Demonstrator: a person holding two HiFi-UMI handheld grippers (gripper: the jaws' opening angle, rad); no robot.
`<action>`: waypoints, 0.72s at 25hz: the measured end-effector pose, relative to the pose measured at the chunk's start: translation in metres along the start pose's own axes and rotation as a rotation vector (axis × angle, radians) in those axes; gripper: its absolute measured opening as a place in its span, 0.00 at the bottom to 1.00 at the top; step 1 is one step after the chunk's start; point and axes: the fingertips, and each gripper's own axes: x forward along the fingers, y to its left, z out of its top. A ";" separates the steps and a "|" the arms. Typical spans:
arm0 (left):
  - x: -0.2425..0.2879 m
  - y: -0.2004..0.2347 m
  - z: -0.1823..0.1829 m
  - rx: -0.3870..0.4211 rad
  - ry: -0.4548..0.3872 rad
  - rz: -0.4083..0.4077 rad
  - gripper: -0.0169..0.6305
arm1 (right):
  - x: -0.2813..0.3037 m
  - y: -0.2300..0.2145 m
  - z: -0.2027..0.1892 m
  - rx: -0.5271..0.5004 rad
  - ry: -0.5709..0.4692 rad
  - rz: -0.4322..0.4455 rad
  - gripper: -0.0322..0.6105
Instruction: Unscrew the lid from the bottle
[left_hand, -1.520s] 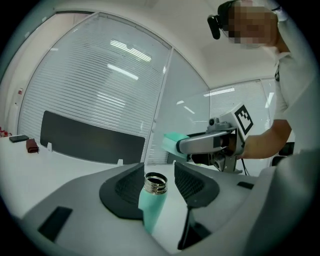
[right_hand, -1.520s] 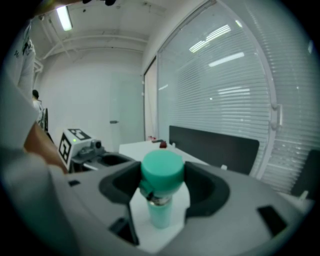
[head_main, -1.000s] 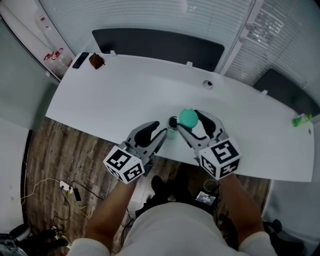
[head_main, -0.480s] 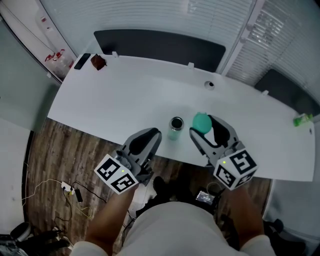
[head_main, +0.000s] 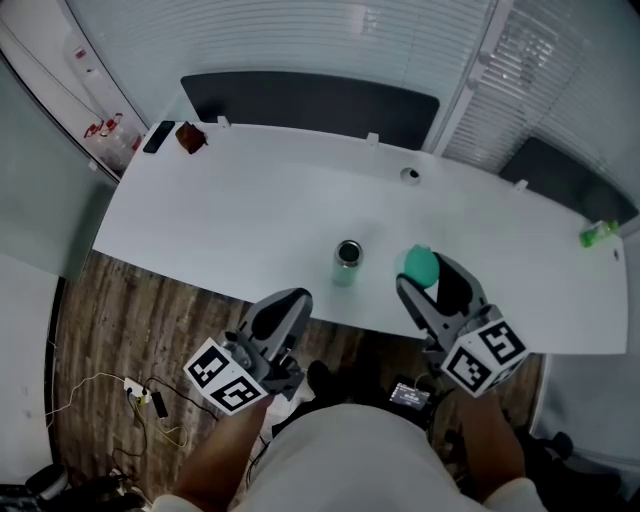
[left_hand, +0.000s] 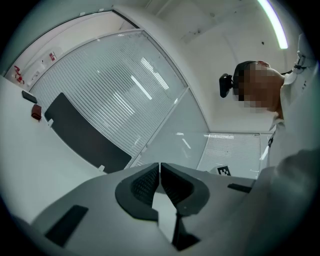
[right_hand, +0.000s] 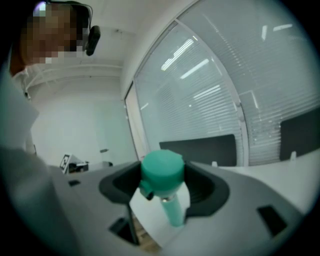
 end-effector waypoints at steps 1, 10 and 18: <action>-0.002 -0.001 0.000 -0.009 0.000 -0.004 0.07 | -0.002 0.000 -0.001 0.007 -0.002 -0.007 0.49; -0.026 -0.007 -0.002 -0.109 0.006 -0.032 0.07 | -0.024 0.003 -0.015 0.120 -0.031 -0.054 0.49; -0.048 -0.008 -0.008 -0.143 0.035 -0.060 0.07 | -0.041 0.013 -0.038 0.196 -0.043 -0.101 0.49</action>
